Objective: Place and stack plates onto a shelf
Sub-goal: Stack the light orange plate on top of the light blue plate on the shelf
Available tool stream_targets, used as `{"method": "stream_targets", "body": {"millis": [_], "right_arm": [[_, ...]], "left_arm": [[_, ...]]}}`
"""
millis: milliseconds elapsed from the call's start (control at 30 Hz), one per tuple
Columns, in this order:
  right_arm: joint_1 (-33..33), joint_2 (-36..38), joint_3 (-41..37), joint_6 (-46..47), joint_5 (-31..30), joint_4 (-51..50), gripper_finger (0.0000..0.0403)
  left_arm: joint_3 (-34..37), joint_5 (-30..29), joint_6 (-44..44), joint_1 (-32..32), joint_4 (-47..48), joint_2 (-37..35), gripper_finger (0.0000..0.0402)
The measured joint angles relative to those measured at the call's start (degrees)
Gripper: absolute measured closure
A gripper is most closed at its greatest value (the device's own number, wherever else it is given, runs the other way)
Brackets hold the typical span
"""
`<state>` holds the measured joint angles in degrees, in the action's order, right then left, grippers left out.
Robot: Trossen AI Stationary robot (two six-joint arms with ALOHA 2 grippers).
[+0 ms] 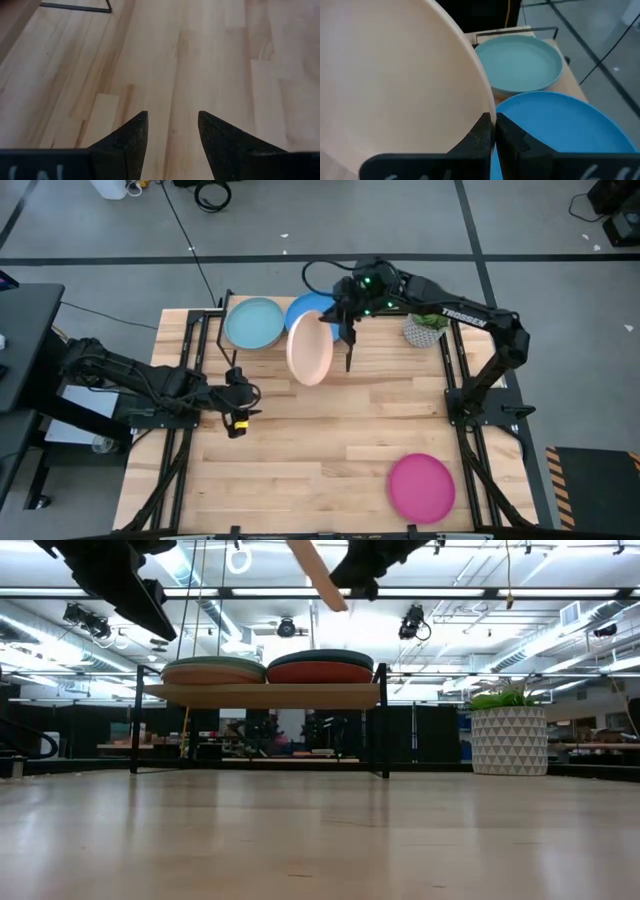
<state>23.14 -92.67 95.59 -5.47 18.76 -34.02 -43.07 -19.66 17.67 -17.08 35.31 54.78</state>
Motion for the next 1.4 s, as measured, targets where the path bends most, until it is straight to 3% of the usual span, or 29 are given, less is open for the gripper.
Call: {"method": "stream_targets", "body": {"millis": [200, 467, 767, 1033, 1267, 1400], "right_arm": [[1.2, -4.2, 1.1, -0.1, 1.7, -0.9, 0.0385], [2.2, -10.4, 10.3, 0.7, -3.7, -14.5, 0.0384], [2.2, -14.3, 19.1, 3.9, -7.1, -32.3, 0.0383], [2.1, -14.2, 19.3, 5.5, -8.7, -36.2, 0.0382], [1.9, -14.2, 19.3, 6.8, -8.7, -36.6, 0.0382], [1.8, -14.2, 19.3, 6.9, -8.7, -36.5, 0.0382]], "left_arm": [[0.0, -2.5, -7.8, -2.3, -6.9, 0.0, 0.0221], [0.0, -18.5, -35.5, -4.9, -15.4, 3.2, 0.0221], [0.0, -33.9, -77.8, -5.7, -34.4, 15.1, 0.0221], [0.0, -33.9, -109.2, -4.3, -49.3, 21.6, 0.0221], [0.0, -33.2, -119.4, -0.3, -56.5, 23.1, 0.0221], [0.0, -30.0, -123.4, 1.3, -57.3, 23.0, 0.0221]]}}
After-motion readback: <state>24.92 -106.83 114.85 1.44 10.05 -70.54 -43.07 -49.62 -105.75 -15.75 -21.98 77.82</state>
